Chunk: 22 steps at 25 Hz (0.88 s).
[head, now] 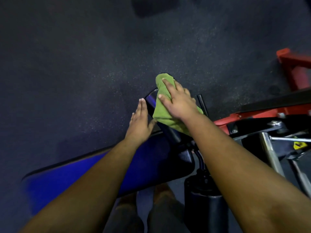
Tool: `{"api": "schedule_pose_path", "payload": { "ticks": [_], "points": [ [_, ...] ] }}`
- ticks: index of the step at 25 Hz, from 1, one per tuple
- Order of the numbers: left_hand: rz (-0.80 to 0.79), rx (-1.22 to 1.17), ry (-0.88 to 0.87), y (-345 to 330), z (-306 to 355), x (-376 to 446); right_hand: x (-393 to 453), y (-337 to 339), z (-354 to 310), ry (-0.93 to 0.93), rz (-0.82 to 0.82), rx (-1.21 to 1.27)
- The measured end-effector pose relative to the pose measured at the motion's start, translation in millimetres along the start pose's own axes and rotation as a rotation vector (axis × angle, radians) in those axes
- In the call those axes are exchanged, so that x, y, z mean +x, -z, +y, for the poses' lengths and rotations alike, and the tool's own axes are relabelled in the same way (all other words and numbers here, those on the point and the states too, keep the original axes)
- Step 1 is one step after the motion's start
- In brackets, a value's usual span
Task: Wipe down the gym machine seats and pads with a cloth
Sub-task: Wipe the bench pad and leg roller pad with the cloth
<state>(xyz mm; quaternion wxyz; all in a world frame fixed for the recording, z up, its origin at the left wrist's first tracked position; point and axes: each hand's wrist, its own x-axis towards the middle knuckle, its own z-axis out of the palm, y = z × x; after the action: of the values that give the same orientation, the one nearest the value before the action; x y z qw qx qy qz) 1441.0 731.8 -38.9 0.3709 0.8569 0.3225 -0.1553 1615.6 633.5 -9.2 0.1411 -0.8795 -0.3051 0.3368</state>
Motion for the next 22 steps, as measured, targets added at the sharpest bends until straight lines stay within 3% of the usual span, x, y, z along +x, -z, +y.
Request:
{"api": "schedule_pose_path", "payload": {
  "ticks": [5, 8, 10, 13, 22],
  "points": [
    [-0.021, 0.109, -0.031, 10, -1, 8, -130, -33, 37, 0.004, 0.119, -0.257],
    [-0.020, 0.112, -0.047, 10, 2, 15, -99, -37, 21, -0.061, 0.178, -0.301],
    [-0.009, 0.127, -0.062, 10, 2, 15, -45, -31, -4, -0.001, 0.196, -0.329],
    [-0.001, 0.152, -0.084, 15, 3, 14, 3, -17, -19, 0.024, 0.083, -0.254],
    [-0.131, 0.332, -0.103, 39, -4, -17, -131, -31, 30, 0.091, 0.120, -0.551]
  ]
}}
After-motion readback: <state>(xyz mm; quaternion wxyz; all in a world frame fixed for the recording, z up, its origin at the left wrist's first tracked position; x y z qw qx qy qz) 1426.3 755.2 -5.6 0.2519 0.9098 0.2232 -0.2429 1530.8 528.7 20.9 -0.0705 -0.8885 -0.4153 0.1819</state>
